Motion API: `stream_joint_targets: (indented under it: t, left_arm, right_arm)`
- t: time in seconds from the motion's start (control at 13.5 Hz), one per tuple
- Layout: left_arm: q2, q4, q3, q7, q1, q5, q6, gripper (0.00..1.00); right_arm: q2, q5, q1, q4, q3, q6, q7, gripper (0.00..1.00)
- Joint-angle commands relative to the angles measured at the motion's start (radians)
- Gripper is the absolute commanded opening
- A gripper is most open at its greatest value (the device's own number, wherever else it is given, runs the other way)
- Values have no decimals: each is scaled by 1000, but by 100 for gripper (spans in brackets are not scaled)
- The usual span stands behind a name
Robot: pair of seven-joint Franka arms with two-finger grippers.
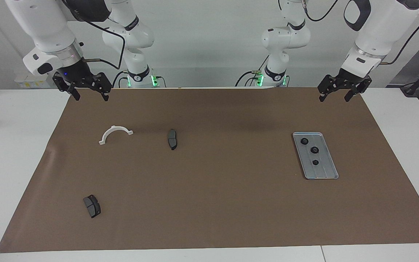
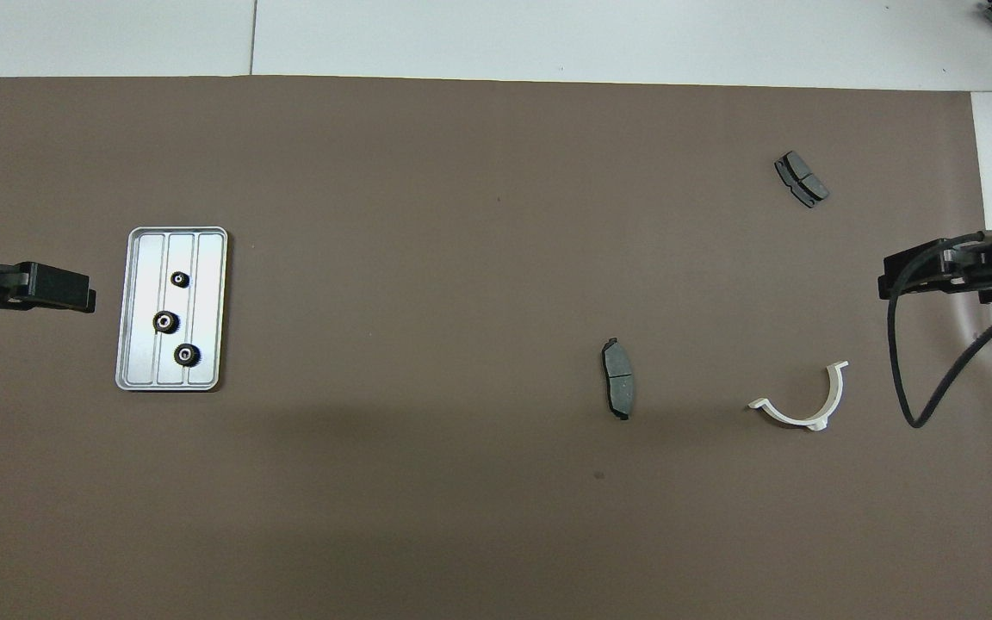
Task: Place bearing gear from tray to pile
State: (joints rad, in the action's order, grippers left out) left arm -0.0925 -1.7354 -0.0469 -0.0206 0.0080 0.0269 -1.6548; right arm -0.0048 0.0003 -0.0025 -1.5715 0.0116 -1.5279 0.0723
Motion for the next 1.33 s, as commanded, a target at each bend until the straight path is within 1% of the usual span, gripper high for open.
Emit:
stream_joint_targets:
  t: [0.0, 0.3, 0.52, 0.67, 0.89, 0.96, 1.11, 1.26]
  left_arm:
    - [-18, -15, 1, -7, 0, 11, 1, 100]
    - [-18, -27, 1, -4, 4, 13, -22, 100]
    - [-10, -46, 2, -1, 17, 15, -91, 100]
    - [25, -52, 4, 43, 33, 15, -123, 100]
    - [89, -78, 4, 141, 50, 12, -206, 100]
    - [111, -94, 5, 196, 50, 10, -236, 100]
    - [135, -168, 6, 281, 47, -8, -353, 100]
    - [140, -264, 6, 289, 52, -31, -493, 100]
  right_arm:
    - [-24, 21, -7, -24, 2, 11, -22, 100]
    - [-24, 21, -7, -24, 2, 11, -22, 100]
    - [-24, 21, -7, -24, 2, 11, -22, 100]
    - [-24, 21, -7, -24, 2, 11, -22, 100]
    - [-24, 21, -7, -24, 2, 11, -22, 100]
    - [-24, 21, -7, -24, 2, 11, -22, 100]
    - [-24, 21, -7, -24, 2, 11, -22, 100]
    - [-24, 21, -7, -24, 2, 11, -22, 100]
